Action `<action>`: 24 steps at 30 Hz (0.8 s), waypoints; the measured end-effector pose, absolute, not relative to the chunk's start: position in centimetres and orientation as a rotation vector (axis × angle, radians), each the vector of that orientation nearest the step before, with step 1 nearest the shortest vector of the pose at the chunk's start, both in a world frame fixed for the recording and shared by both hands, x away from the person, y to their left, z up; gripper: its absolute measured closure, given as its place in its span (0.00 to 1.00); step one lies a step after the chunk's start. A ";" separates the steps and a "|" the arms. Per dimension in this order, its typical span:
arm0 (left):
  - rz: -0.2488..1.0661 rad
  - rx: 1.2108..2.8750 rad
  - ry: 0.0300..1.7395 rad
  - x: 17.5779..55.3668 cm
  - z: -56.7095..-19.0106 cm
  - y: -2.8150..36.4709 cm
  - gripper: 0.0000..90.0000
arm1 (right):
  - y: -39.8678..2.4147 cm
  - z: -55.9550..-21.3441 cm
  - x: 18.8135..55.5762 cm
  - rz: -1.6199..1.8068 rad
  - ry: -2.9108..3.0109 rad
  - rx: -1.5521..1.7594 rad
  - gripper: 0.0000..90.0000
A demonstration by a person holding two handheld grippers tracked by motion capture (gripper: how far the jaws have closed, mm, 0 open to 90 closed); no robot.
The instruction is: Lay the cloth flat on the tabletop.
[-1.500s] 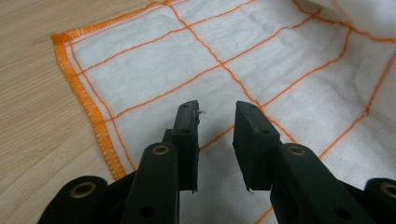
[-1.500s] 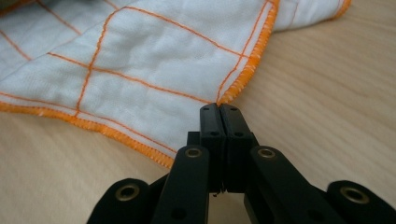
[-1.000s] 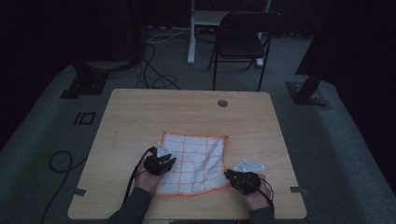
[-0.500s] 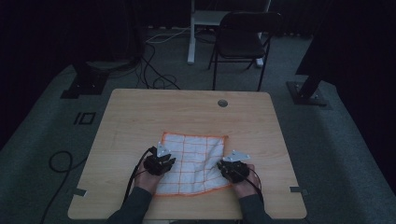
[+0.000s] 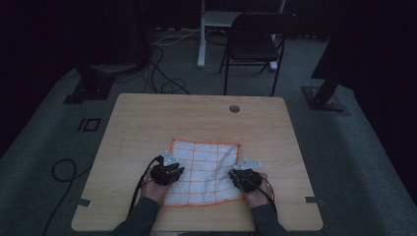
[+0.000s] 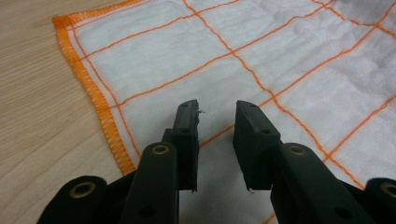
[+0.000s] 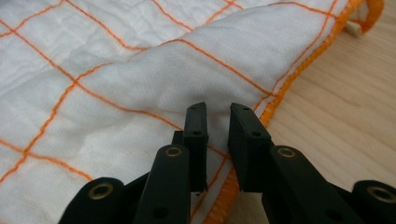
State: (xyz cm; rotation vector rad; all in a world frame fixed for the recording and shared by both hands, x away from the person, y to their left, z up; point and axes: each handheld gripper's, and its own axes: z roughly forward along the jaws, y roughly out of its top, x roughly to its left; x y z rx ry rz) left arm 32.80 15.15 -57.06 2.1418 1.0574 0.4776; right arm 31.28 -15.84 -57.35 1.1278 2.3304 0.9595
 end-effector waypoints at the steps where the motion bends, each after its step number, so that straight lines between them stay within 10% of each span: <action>1: 0.478 2.141 1.059 32.8 -57.1 15.2 0.79 | -16.0 -57.3 31.1 0.960 2.330 1.134 0.86; 24: 0.501 2.155 1.059 33.0 -57.0 15.3 0.78 | -17.6 -57.3 29.6 0.956 2.317 1.209 0.80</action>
